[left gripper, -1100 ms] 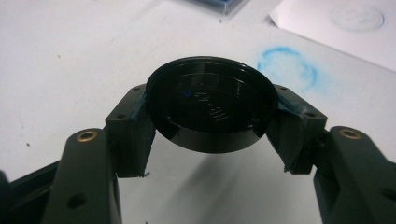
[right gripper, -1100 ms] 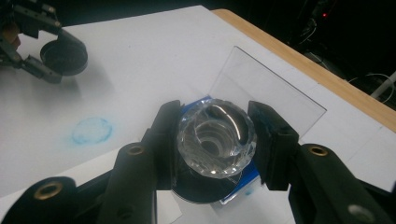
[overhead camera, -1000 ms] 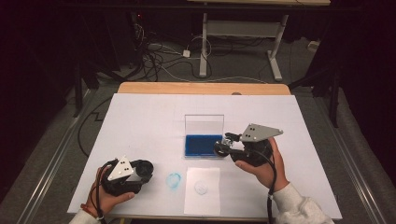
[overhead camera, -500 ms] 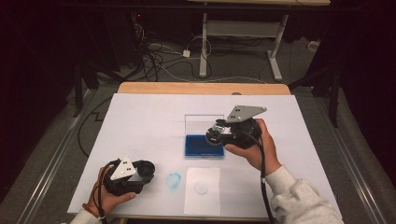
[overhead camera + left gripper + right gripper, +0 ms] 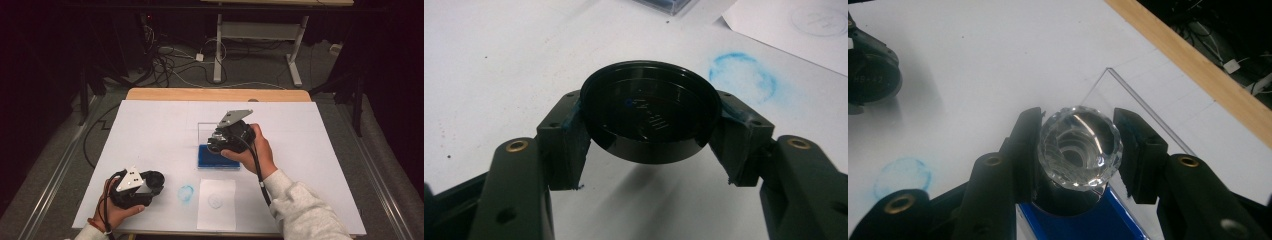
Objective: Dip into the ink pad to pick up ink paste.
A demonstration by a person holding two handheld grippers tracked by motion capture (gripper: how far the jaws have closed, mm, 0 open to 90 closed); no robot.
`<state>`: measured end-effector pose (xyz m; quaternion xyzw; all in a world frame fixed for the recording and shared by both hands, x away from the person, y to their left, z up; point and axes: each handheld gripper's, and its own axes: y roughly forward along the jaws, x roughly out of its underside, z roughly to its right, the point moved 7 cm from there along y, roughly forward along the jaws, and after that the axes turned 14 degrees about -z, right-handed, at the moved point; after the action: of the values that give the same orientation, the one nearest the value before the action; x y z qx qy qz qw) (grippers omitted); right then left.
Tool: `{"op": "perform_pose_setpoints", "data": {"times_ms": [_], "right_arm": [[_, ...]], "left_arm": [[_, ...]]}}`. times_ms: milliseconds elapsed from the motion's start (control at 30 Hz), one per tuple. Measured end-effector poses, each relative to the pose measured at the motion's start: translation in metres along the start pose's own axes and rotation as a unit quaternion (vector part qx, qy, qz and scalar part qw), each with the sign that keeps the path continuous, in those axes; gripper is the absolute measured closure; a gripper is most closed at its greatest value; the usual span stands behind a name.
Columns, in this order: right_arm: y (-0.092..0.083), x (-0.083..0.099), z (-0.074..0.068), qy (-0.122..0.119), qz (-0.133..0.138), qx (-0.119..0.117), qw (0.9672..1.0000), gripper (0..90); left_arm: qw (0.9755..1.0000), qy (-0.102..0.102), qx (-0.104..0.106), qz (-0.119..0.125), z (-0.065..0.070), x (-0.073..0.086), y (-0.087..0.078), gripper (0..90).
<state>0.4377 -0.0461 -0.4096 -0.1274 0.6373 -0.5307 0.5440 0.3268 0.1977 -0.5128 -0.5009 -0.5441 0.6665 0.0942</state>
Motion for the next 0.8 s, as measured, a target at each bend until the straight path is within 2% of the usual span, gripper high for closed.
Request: {"op": "perform_pose_setpoints", "data": {"times_ms": [100, 233, 433, 533, 733, 800], "right_arm": [[0.014, 0.001, -0.002, 0.004, -0.015, -0.007, 0.9999, 57.3], [0.032, 0.002, -0.006, -0.003, -0.038, -0.01, 0.9992, 57.3], [0.048, 0.003, -0.01, -0.012, -0.063, -0.012, 0.9979, 57.3], [0.055, 0.005, -0.012, -0.009, -0.074, -0.016, 0.9971, 57.3], [0.064, 0.009, -0.015, -0.01, -0.081, -0.025, 0.9964, 57.3], [0.066, 0.009, -0.015, -0.013, -0.085, -0.02, 0.9961, 57.3]], "left_arm": [[1.0, 0.004, 0.002, -0.002, 0.002, -0.001, 0.001, 36.7], [1.0, 0.002, 0.002, 0.003, 0.001, -0.001, 0.0, 36.7], [1.0, 0.0, 0.003, 0.004, 0.0, -0.001, -0.001, 36.8], [1.0, 0.0, 0.003, 0.003, 0.0, 0.0, -0.001, 36.8], [1.0, -0.001, 0.005, 0.001, 0.0, 0.0, 0.0, 36.7], [1.0, 0.001, 0.006, 0.001, 0.0, 0.0, 0.0, 36.7]]}}
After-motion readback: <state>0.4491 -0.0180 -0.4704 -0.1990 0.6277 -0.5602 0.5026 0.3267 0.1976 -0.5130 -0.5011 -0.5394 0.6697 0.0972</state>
